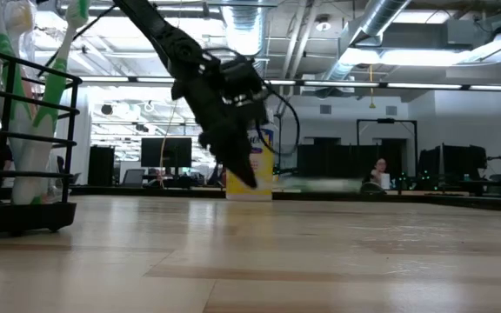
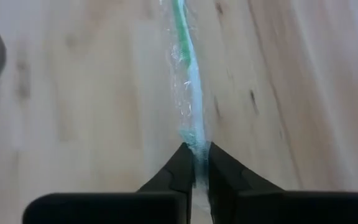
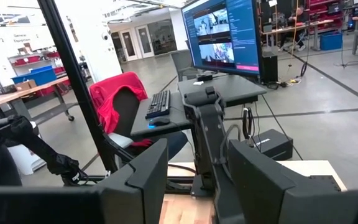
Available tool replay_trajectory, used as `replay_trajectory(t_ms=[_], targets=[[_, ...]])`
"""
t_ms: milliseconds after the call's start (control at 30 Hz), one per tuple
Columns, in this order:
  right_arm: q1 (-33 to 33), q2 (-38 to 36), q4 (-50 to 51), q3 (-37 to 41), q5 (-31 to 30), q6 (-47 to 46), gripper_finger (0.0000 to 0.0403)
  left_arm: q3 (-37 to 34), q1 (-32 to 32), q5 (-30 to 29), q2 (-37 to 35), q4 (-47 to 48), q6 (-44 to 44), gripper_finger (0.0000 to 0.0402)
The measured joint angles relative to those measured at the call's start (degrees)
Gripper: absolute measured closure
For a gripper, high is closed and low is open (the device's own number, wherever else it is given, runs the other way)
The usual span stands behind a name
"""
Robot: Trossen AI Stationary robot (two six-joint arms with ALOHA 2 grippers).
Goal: Pick & Place toothbrushing station
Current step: Put the green toothbrush into the black wire organizer bin
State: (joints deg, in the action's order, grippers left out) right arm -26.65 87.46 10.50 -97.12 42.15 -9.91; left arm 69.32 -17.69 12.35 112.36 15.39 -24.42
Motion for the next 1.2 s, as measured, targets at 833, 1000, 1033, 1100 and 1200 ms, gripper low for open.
replay_trajectory(t_ms=[833, 1000, 1033, 1100, 1200], targets=[[2.83, 0.00, -1.08, 0.00, -0.02, 2.86, 0.0244, 0.09, 3.83, 4.81, -49.04, 56.52, 44.23, 0.0395], [4.11, 0.00, -1.07, 0.00, -0.60, 1.94, 0.0244, 0.60, 6.06, 9.05, -53.75, 74.98, 46.76, 0.0395], [4.28, 0.00, -1.07, 0.00, -1.40, 1.92, 0.0244, 1.01, 6.72, 10.04, -54.66, 74.73, 47.91, 0.0395], [5.03, 0.00, -1.05, 0.00, -2.91, 1.90, 0.0244, 2.39, 7.97, 12.70, -56.78, 74.23, 51.31, 0.0395], [6.05, 0.00, -1.07, 0.00, -4.57, 1.92, 0.0244, 6.28, 9.58, 15.34, -57.35, 74.64, 55.66, 0.0395]])
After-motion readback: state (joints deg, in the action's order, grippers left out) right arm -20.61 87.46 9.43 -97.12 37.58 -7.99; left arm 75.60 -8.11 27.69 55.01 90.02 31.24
